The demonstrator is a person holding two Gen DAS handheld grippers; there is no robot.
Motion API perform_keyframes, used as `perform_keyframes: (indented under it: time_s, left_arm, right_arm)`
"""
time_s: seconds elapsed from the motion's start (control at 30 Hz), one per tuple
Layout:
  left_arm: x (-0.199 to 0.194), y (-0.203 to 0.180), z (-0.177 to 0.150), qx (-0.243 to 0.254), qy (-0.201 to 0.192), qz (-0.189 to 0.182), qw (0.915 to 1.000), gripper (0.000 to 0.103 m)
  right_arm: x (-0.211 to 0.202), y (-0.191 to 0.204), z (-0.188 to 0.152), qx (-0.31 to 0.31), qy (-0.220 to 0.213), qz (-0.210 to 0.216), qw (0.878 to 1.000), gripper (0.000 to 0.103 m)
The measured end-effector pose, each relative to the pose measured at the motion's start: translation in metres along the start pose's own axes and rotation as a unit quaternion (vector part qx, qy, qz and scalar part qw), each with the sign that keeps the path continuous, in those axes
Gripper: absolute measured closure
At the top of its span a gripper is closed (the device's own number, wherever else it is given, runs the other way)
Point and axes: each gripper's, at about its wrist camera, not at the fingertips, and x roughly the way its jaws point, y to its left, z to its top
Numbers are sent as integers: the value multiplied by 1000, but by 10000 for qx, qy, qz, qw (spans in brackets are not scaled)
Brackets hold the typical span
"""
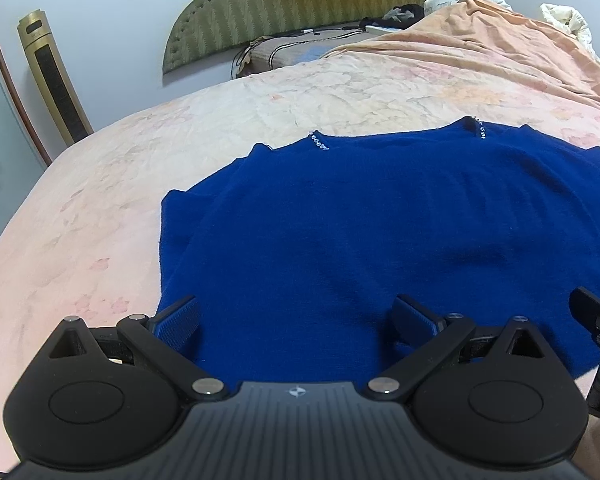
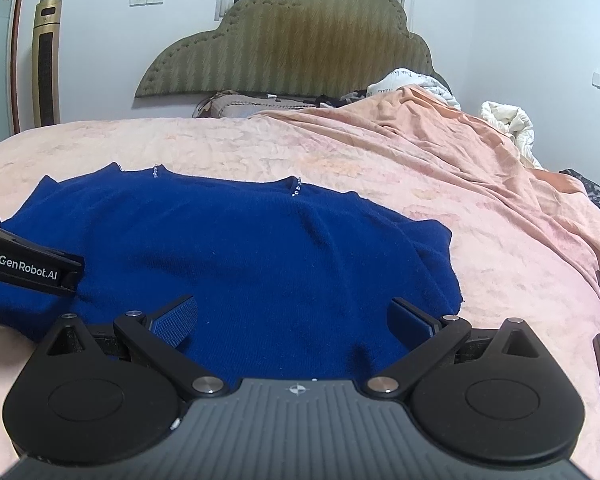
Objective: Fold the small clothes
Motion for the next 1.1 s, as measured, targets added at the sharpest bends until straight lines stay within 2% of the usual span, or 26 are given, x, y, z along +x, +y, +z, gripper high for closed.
perform_keyframes:
  time_s: [0.8,1.1]
  left_arm:
    - [0,3,1,-17,40,120,9999,0]
    - [0,3,2,8,56,121,9999,0]
  right_arm:
    - [-9,7,3,-125,-115,-33,9998,1]
    - [0,2,-2,-31,128,-130,9998,1]
